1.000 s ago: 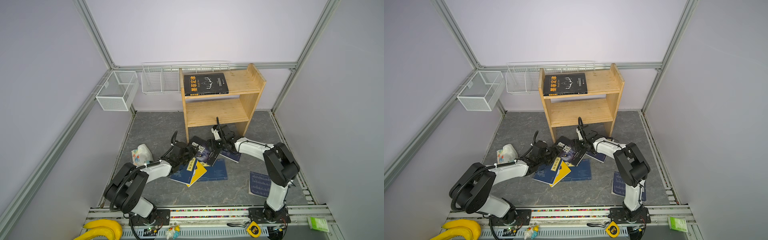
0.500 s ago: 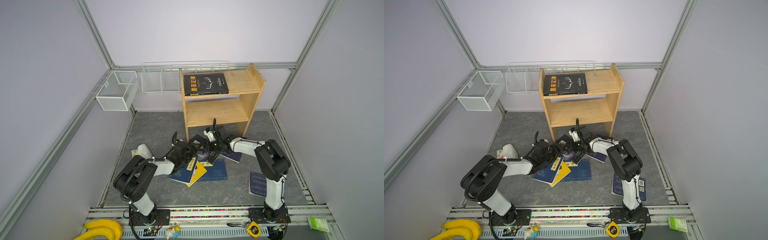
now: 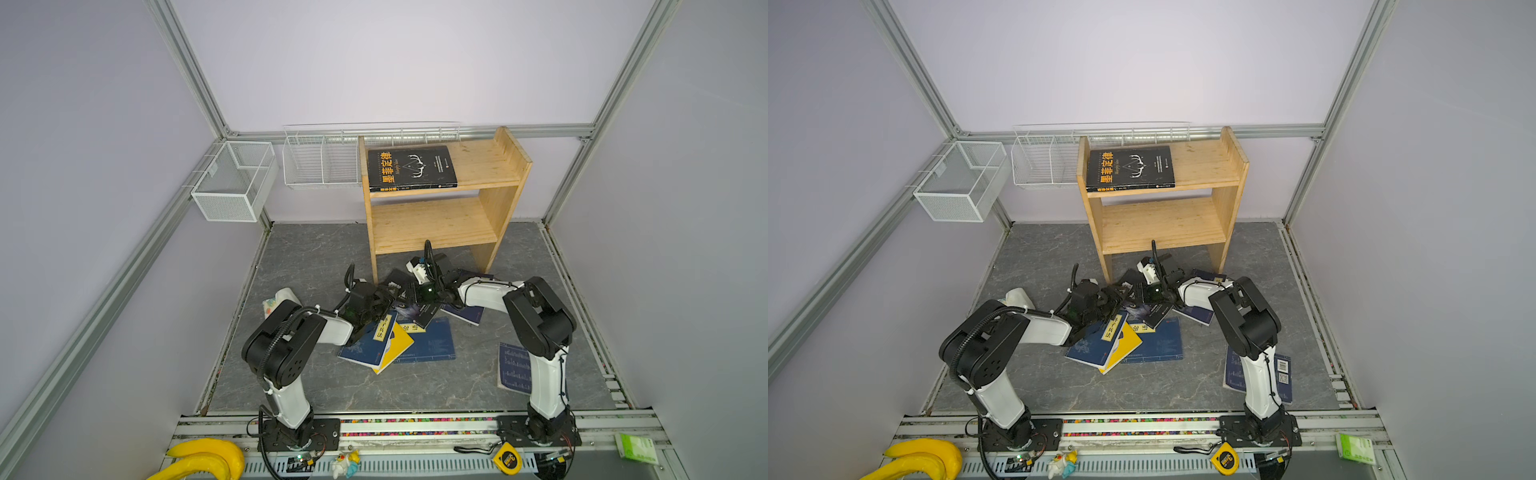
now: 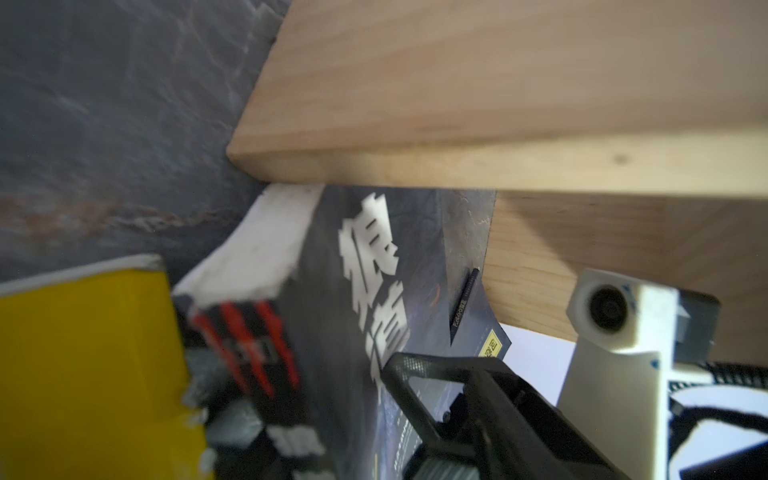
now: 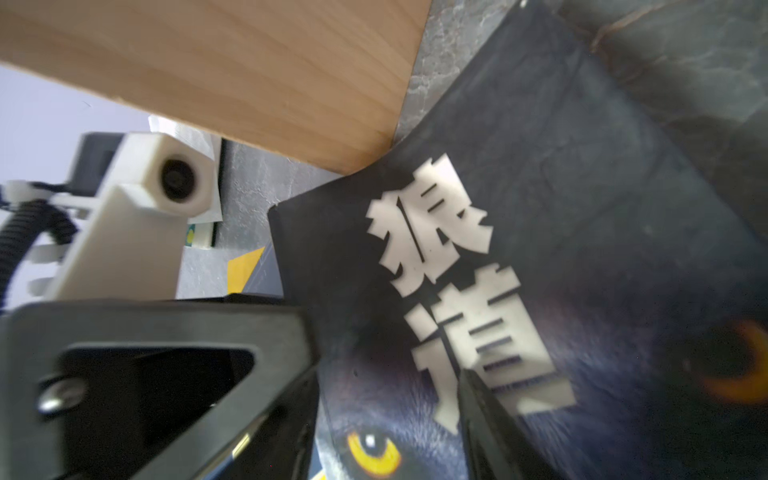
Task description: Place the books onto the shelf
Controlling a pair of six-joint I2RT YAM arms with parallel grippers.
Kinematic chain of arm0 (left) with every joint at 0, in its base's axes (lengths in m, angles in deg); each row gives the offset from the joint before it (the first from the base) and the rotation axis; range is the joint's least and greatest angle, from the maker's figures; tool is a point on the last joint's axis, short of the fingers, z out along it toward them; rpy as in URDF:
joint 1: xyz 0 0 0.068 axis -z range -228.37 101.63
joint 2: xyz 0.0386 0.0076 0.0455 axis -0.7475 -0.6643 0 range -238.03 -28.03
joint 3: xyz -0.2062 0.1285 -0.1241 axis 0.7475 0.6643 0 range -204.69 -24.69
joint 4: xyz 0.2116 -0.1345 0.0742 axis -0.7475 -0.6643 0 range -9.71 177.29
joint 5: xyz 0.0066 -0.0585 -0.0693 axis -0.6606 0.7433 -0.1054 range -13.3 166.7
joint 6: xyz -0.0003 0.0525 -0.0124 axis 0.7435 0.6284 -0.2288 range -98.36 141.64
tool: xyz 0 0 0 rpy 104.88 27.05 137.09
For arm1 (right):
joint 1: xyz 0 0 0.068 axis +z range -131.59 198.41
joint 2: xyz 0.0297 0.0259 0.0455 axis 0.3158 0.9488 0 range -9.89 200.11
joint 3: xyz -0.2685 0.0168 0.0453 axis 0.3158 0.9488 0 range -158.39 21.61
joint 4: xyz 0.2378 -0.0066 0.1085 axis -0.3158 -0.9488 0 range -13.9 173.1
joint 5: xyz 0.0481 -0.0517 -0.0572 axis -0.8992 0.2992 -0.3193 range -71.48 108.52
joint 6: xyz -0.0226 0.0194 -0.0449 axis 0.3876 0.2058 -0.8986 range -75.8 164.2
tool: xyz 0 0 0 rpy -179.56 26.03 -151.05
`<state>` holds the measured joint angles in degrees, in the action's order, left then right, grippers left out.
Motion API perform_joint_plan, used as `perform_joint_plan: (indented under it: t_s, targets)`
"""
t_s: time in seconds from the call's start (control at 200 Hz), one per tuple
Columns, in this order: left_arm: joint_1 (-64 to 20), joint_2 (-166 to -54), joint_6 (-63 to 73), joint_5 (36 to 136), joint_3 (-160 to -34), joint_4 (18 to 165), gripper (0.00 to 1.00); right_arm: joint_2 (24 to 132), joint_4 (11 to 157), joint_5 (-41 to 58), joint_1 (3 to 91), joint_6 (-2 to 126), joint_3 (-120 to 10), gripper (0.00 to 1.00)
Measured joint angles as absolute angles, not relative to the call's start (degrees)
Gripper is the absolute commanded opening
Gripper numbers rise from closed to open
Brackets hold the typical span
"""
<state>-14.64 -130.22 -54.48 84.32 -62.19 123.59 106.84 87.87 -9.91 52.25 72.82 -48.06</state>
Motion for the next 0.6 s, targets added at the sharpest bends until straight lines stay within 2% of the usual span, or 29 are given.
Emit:
perform_joint_plan:
  t_s: [0.245, 0.6]
  targets:
    - [-14.7, -131.2, -56.0, 83.5, -63.5, 120.6, 0.34, 107.2, 92.6, -10.9, 51.8, 75.2, -45.9, 0.49]
    - [-14.7, -131.9, -55.8, 83.3, -65.2, 116.1, 0.02, 106.9, 94.5, -11.0, 52.0, 76.4, -45.1, 0.48]
